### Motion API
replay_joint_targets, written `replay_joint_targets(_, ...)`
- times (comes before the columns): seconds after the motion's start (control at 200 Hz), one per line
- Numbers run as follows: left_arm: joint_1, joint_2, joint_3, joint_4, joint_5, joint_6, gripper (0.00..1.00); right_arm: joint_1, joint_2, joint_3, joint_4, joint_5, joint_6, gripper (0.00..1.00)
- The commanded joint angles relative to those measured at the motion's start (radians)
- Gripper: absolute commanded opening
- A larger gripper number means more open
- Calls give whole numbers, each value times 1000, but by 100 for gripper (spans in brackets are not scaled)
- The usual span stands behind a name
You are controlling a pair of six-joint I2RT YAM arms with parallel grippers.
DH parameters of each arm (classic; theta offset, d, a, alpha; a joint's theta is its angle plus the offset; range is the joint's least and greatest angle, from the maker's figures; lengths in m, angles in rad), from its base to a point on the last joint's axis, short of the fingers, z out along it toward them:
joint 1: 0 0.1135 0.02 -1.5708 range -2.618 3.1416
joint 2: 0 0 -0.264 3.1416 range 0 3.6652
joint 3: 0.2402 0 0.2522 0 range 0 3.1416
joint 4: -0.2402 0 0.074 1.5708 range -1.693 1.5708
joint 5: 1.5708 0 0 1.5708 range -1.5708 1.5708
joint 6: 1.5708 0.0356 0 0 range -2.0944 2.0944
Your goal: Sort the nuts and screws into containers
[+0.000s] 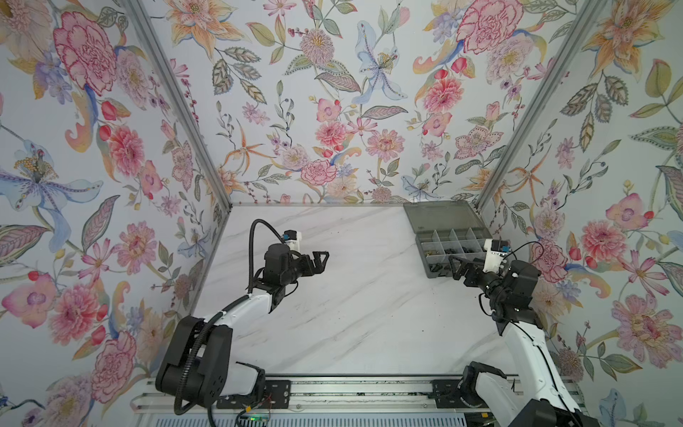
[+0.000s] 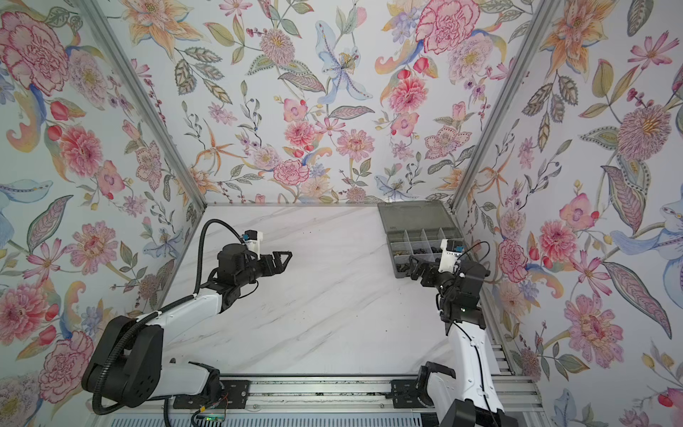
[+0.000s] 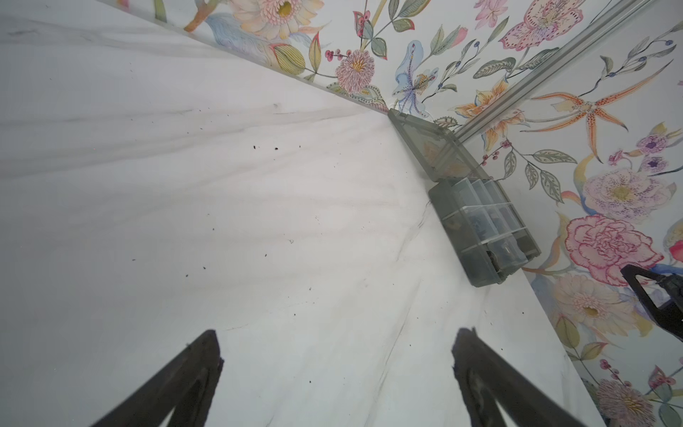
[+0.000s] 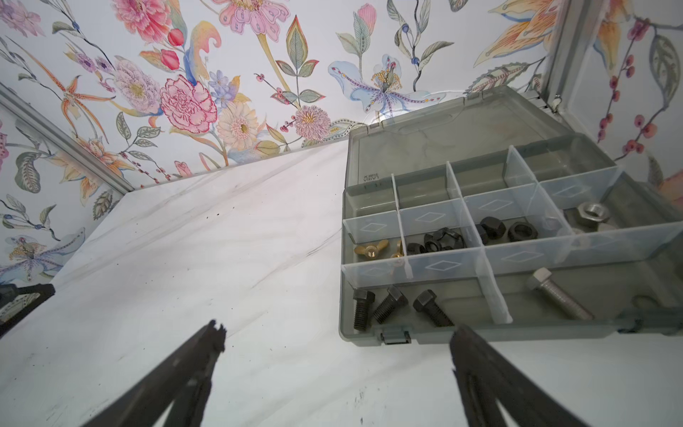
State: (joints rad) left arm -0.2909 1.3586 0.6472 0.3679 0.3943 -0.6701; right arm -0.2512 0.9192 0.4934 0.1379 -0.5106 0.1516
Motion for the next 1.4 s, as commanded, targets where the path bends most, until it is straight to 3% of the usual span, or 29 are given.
replay_joint_targets(0.0,0,-66,-34,22,-102,84,99,10,34,-113,289,68,-4,99)
replay_joint_targets(0.355,2,-253,-90,50,-391,300,99,49,256,-251,674,233,-45,99)
replay_joint_targets(0.621,7,-256,-82,47,-476,478,99,156,439,-224,830,334,-126,99)
replay_joint_targets(0.806,16,-276,-160,188,-547,605,99,232,561,-221,947,429,-175,99)
replay_joint_targets(1.096,115,-263,-269,340,-556,652,99,281,624,-211,980,515,-211,99)
replay_joint_targets(1.396,198,-136,-365,561,-526,620,99,281,624,-208,974,543,-200,99)
